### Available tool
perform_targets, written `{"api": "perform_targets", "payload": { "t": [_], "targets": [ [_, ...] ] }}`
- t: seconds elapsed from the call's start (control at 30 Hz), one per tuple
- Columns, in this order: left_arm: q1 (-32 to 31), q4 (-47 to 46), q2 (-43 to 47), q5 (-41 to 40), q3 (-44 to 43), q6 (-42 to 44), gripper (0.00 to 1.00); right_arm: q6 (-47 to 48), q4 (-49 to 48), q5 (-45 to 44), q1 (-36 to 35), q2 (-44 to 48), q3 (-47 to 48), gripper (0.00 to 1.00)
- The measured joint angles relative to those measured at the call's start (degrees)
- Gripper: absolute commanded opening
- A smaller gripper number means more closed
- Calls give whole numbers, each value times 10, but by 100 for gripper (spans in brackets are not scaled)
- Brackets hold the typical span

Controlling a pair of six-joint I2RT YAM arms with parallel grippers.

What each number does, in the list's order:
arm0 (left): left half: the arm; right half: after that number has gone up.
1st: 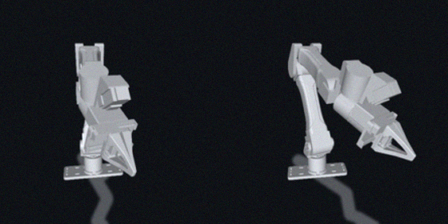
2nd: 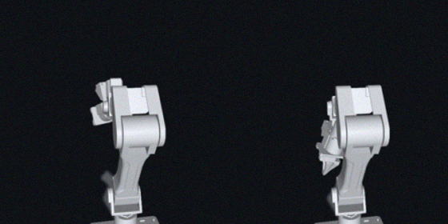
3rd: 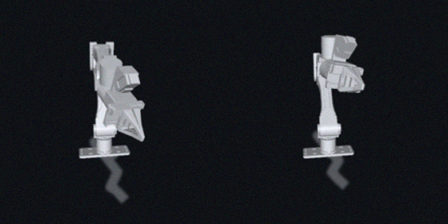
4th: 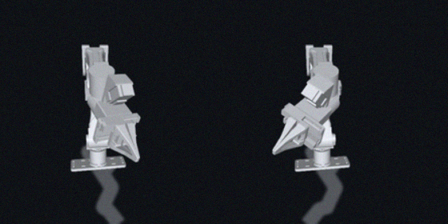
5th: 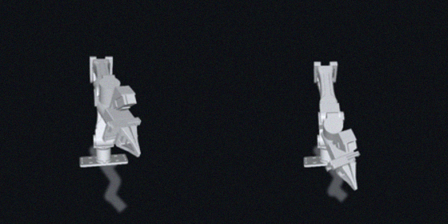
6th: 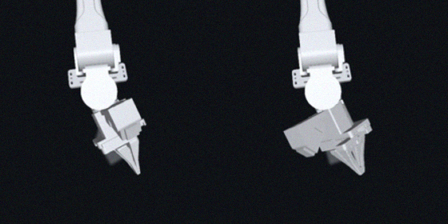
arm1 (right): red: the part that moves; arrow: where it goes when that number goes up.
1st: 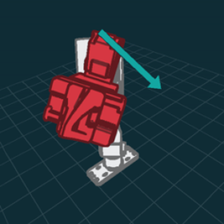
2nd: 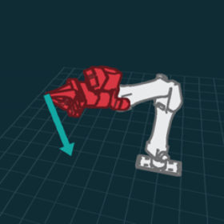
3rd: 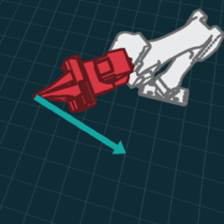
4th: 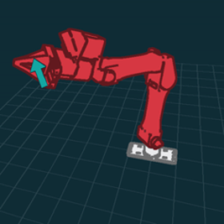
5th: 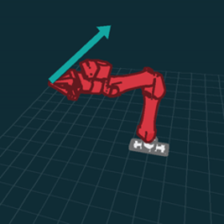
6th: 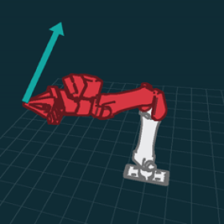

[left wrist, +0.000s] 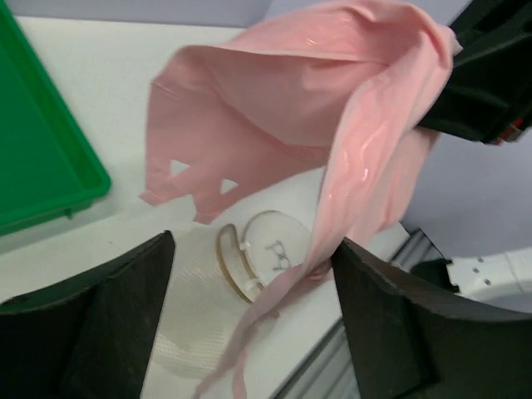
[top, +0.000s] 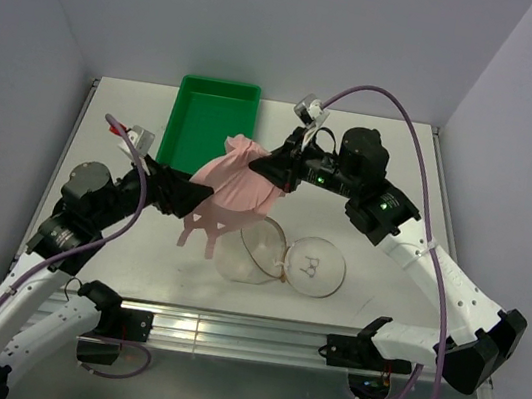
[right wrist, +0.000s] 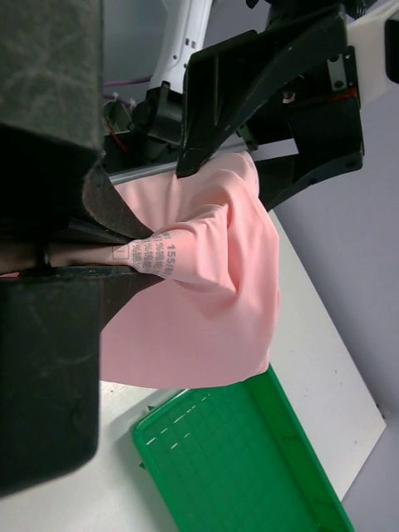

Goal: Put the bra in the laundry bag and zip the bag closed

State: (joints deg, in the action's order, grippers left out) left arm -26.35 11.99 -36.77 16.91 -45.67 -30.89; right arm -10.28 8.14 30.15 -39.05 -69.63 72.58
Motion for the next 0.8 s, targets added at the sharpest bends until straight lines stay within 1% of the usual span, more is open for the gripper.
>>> {"api": "perform_targets", "payload": {
  "t": [0.07, 0.1, 0.13, 0.2, 0.27, 0.33, 0.37, 0.43, 0.47, 0.57, 0.67, 0.77, 0.8],
  "targets": [
    [0, -6, -5, 26, 0, -1, 74, -2, 0, 0, 0, 0, 0, 0],
    [0, -10, -6, 36, 0, -1, 59, -2, 0, 0, 0, 0, 0, 0],
    [0, -14, -6, 48, 1, -5, 55, -2, 0, 0, 0, 0, 0, 0],
    [0, -21, -5, 66, 2, -4, 52, -2, 0, -2, 0, 0, 0, 0],
    [0, -28, -2, 81, 6, -5, 52, -2, 0, -5, 1, 0, 0, 0],
    [0, -33, 3, 95, 14, -11, 45, -2, 0, -8, 1, -2, 0, 0],
    [0, -37, 7, 102, 21, -16, 33, -2, 0, -8, 1, -5, 0, 0],
    [0, -42, 10, 110, 31, -21, 22, -2, 0, -8, 1, -11, 0, 0],
    [0, -43, 11, 114, 35, -26, 12, -2, 0, -8, 1, -16, 0, 0],
    [0, -45, 10, 120, 40, -33, 0, -2, 0, -9, 1, -25, -1, 0],
    [0, -47, 9, 125, 41, -42, 0, -2, -1, -14, 1, -26, -9, 2],
    [0, -54, 11, 129, 41, -49, 0, 1, 0, -22, 1, -26, -15, 10],
    [0, -54, 12, 130, 41, -53, 0, 3, 1, -26, 1, -26, -17, 14]
  ]
}}
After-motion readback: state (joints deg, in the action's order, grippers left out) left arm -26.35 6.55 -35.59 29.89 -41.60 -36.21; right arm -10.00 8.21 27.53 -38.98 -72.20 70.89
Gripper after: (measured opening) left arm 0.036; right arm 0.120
